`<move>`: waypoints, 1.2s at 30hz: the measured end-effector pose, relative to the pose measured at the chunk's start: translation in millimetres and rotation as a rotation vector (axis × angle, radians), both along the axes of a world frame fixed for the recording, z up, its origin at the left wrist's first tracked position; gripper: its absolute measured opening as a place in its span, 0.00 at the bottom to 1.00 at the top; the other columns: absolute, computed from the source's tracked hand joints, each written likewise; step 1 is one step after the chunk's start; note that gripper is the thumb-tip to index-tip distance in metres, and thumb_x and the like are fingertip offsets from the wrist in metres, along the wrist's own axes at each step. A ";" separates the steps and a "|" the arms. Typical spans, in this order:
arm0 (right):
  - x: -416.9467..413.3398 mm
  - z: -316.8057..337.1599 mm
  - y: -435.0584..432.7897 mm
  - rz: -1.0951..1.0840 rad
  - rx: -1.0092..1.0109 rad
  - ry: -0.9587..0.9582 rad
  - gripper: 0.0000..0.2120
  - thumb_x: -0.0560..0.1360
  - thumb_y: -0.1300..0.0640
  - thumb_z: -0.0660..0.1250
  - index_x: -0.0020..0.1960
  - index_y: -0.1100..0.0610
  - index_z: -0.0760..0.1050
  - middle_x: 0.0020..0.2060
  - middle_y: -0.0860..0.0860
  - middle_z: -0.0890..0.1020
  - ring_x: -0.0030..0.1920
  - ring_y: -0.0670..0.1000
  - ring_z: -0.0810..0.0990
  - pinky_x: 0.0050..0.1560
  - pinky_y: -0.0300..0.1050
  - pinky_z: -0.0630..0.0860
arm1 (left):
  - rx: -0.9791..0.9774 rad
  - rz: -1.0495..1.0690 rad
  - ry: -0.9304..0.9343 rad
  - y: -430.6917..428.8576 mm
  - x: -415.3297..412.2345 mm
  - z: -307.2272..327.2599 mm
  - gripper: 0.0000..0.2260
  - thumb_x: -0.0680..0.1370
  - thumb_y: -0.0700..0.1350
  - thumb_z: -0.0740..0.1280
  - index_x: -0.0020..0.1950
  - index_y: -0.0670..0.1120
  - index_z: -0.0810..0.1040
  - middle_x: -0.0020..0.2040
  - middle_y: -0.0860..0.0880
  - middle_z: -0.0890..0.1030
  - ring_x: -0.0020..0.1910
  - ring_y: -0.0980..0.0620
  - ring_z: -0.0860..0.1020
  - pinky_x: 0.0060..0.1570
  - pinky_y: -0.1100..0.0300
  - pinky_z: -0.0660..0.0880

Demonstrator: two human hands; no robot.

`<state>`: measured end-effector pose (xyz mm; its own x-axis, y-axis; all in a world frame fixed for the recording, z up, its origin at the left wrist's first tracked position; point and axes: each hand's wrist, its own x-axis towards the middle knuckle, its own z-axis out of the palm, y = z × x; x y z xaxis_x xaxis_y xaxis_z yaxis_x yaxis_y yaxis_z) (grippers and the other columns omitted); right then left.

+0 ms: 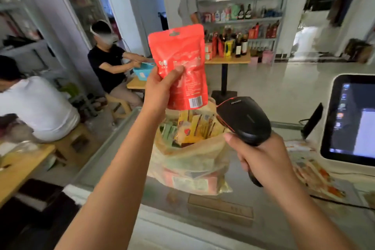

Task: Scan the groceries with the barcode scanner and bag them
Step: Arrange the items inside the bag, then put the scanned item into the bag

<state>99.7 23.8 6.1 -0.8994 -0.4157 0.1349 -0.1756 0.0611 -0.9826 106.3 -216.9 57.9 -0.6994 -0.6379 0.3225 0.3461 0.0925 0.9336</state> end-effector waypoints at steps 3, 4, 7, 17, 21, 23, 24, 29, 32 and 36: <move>-10.6 -11.1 -15.8 -0.146 0.037 0.019 0.13 0.69 0.48 0.76 0.48 0.54 0.80 0.33 0.47 0.81 0.37 0.49 0.80 0.38 0.44 0.75 | -0.029 0.092 -0.020 -24.8 28.7 -12.4 0.15 0.76 0.40 0.72 0.62 0.41 0.76 0.53 0.47 0.85 0.50 0.51 0.84 0.47 0.61 0.79; -15.2 -13.2 -19.8 -0.192 0.043 0.004 0.13 0.69 0.47 0.75 0.49 0.51 0.80 0.36 0.47 0.81 0.41 0.51 0.81 0.41 0.48 0.78 | -0.055 0.121 -0.030 -28.3 33.1 -16.6 0.15 0.76 0.39 0.73 0.61 0.42 0.76 0.52 0.48 0.85 0.49 0.52 0.85 0.46 0.62 0.79; -26.4 -15.1 -32.0 -0.251 0.054 -0.011 0.10 0.69 0.47 0.76 0.43 0.43 0.75 0.39 0.42 0.81 0.45 0.50 0.81 0.46 0.58 0.81 | -0.177 0.202 -0.083 -30.8 28.1 -36.4 0.13 0.75 0.39 0.73 0.58 0.41 0.78 0.47 0.51 0.85 0.45 0.56 0.84 0.45 0.60 0.80; -35.2 -31.3 -56.1 -0.239 0.203 -0.109 0.11 0.66 0.53 0.74 0.48 0.48 0.77 0.40 0.50 0.84 0.41 0.53 0.84 0.45 0.59 0.82 | -0.894 -0.081 -0.406 -37.2 17.6 -132.6 0.15 0.78 0.42 0.66 0.63 0.53 0.77 0.71 0.55 0.73 0.71 0.54 0.69 0.74 0.54 0.63; -40.1 -35.1 -55.7 -0.238 0.176 -0.169 0.11 0.70 0.60 0.74 0.51 0.53 0.78 0.39 0.50 0.84 0.31 0.46 0.83 0.42 0.52 0.81 | -0.838 -0.085 -0.561 -57.1 24.8 -129.8 0.09 0.75 0.40 0.69 0.48 0.53 0.73 0.63 0.56 0.75 0.63 0.53 0.73 0.62 0.62 0.70; -41.8 -35.9 -56.5 -0.248 0.164 -0.181 0.11 0.70 0.60 0.74 0.51 0.52 0.77 0.38 0.50 0.84 0.32 0.47 0.84 0.42 0.52 0.81 | -0.865 -0.145 -0.690 -66.3 24.0 -113.7 0.14 0.77 0.35 0.65 0.45 0.56 0.73 0.65 0.53 0.76 0.65 0.51 0.73 0.59 0.64 0.70; -42.3 -35.7 -57.0 -0.252 0.162 -0.187 0.11 0.69 0.61 0.74 0.49 0.52 0.77 0.37 0.50 0.84 0.34 0.49 0.84 0.43 0.53 0.81 | -0.835 -0.170 -0.734 -69.9 23.0 -105.2 0.17 0.77 0.33 0.63 0.43 0.56 0.75 0.66 0.53 0.76 0.66 0.51 0.72 0.60 0.61 0.71; -43.4 -32.4 -59.2 -0.253 0.186 -0.192 0.11 0.65 0.65 0.72 0.44 0.53 0.77 0.33 0.54 0.83 0.39 0.56 0.82 0.45 0.57 0.80 | -0.660 0.062 -0.807 -54.0 -1.8 -85.3 0.10 0.82 0.48 0.59 0.61 0.52 0.76 0.62 0.49 0.79 0.59 0.47 0.77 0.59 0.48 0.77; -43.3 -28.5 -58.1 -0.256 0.183 -0.178 0.11 0.64 0.67 0.70 0.43 0.56 0.76 0.32 0.53 0.80 0.37 0.55 0.79 0.39 0.50 0.77 | -0.920 -0.095 -0.978 -43.1 -13.2 -108.9 0.20 0.80 0.63 0.54 0.69 0.59 0.69 0.74 0.51 0.69 0.74 0.46 0.64 0.73 0.37 0.59; -47.8 -22.9 -49.8 -0.274 0.149 -0.166 0.10 0.67 0.67 0.69 0.45 0.56 0.76 0.33 0.53 0.78 0.34 0.51 0.76 0.33 0.42 0.69 | -0.909 -0.211 -0.994 -60.7 3.4 -116.8 0.17 0.76 0.59 0.64 0.64 0.58 0.72 0.71 0.53 0.68 0.72 0.47 0.65 0.74 0.41 0.56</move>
